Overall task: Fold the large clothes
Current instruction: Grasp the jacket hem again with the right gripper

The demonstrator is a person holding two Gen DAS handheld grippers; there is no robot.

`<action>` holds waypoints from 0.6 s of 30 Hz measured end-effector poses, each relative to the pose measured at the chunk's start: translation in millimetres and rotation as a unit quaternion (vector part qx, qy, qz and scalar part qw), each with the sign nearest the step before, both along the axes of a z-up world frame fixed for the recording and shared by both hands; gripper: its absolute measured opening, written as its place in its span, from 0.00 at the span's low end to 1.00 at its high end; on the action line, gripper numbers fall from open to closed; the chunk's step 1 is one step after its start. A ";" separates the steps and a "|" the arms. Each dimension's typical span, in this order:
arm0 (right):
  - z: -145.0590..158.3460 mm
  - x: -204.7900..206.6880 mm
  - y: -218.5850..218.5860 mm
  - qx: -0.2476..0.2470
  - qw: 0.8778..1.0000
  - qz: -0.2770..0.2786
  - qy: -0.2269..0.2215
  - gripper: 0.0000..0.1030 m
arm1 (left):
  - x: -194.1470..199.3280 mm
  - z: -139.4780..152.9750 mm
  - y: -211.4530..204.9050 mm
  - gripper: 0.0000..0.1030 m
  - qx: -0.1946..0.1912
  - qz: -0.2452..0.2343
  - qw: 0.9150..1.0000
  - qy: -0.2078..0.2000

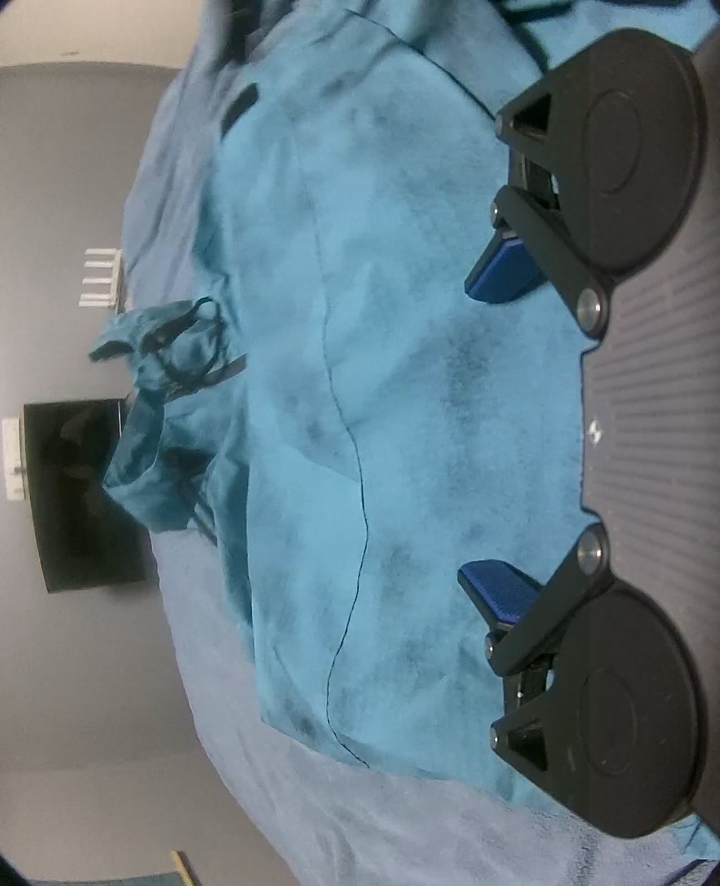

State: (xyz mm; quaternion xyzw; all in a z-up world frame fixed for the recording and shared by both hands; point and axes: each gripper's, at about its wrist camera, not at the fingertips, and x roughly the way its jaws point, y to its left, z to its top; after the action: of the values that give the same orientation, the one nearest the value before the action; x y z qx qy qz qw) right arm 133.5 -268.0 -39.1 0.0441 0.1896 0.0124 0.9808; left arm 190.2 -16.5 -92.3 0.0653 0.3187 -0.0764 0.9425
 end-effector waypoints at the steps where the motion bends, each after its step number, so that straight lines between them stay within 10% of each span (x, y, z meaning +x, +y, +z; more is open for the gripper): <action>1: 8.1 12.4 2.1 0.005 1.000 0.004 0.000 0.73 | 1.8 -1.4 -0.6 0.99 0.000 0.000 1.000 0.003; 18: 64.1 305.3 79.9 -0.054 0.996 -0.077 0.007 0.67 | 9.5 1.1 -0.6 1.00 -0.002 -0.001 1.000 0.030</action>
State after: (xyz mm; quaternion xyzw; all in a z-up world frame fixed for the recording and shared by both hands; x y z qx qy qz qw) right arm 438.8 -188.1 25.0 0.0058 0.1933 -0.0737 0.9784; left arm 199.8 -17.2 -91.2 0.0614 0.3462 -0.0800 0.9327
